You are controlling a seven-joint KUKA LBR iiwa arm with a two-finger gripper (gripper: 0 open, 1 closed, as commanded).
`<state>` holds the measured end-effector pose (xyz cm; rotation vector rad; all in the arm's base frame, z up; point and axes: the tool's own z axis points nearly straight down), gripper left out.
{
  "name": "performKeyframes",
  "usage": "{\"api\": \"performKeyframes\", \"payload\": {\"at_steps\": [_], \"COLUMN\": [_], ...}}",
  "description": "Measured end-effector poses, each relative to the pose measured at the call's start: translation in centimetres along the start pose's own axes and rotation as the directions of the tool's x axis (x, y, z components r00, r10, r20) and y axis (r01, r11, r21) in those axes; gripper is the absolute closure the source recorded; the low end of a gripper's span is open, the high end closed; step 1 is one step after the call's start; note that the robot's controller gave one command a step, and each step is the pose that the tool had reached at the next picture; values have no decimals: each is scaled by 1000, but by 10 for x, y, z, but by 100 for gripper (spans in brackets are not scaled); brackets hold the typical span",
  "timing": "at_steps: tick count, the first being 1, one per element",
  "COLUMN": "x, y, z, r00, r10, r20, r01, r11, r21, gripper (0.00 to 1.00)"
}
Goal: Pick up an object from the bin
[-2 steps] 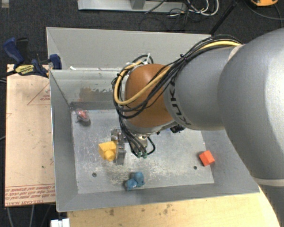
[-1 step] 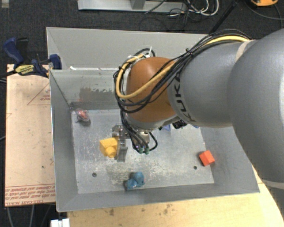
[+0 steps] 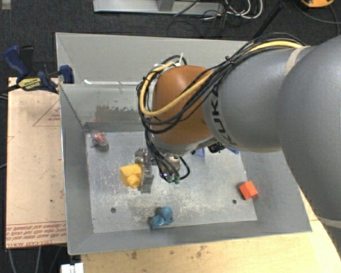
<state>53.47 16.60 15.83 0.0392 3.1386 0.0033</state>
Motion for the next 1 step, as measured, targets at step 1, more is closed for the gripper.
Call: {"api": "performKeyframes", "payload": {"at_steps": [1], "x": [-1], "y": [1], "z": [-26], "r00": [1000], "r10": [-1], "r20": [2], "r01": [1], "r11": [1000], "r21": [-1], "gripper": [100]}}
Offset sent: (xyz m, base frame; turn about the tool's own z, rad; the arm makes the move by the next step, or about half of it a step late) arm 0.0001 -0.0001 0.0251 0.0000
